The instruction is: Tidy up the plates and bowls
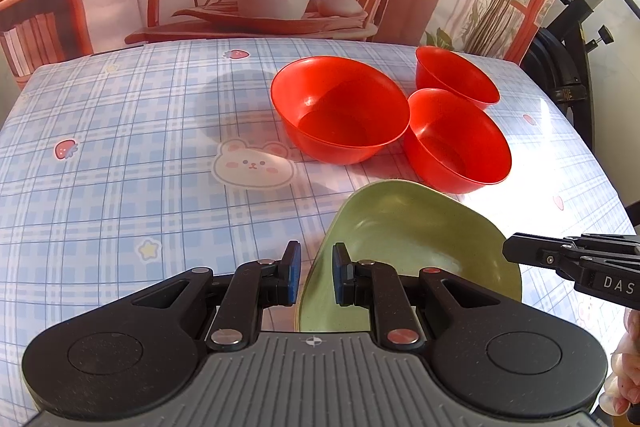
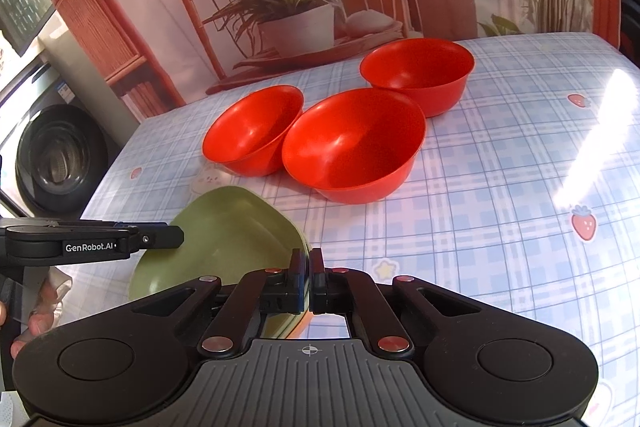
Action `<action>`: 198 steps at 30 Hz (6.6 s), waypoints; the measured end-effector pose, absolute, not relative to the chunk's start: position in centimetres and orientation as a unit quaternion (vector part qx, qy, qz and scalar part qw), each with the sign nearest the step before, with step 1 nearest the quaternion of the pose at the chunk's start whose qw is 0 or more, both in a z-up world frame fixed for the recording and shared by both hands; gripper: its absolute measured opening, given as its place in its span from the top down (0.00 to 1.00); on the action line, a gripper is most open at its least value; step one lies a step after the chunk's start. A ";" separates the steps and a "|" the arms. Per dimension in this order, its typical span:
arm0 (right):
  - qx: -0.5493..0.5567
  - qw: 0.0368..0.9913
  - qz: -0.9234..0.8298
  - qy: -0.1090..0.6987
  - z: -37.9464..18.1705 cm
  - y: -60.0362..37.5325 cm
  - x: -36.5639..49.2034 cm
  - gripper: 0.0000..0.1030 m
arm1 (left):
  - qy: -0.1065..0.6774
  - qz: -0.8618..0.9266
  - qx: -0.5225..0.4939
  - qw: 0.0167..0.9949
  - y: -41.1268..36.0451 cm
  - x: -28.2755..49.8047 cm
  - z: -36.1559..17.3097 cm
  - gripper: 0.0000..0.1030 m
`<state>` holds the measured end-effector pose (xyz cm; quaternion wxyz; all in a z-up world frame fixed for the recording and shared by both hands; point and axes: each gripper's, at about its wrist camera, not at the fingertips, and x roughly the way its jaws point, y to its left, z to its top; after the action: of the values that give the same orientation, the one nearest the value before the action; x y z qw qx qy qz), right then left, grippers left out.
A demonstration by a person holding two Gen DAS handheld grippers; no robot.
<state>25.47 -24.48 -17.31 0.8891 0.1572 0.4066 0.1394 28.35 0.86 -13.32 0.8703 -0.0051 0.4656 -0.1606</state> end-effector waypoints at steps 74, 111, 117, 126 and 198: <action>0.047 0.895 0.197 0.398 -16.2 -19.4 42.7 0.93 | 0.426 -0.109 -0.089 0.894 1.1 37.1 -14.1 0.87; 0.132 0.918 0.157 0.339 -14.3 -31.1 34.0 0.93 | 0.417 -0.160 0.022 0.894 -10.0 33.2 -9.2 0.87; 0.143 0.915 0.154 0.344 -15.2 -32.0 34.1 0.92 | 0.432 -0.160 0.031 0.887 -11.0 33.9 -10.3 0.87; 0.148 0.909 0.151 0.360 -16.1 -32.2 34.6 0.92 | 0.446 -0.156 0.036 0.880 -11.3 34.9 -11.2 0.87; 0.169 0.928 0.079 0.323 -16.4 -35.6 40.1 0.91 | 0.419 -0.199 -0.052 0.885 -14.4 42.8 -12.8 0.83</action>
<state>40.12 -35.65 -16.37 0.9278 0.1689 0.3233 0.0790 42.83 -14.37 -12.76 0.8846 -0.0524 0.4185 -0.1990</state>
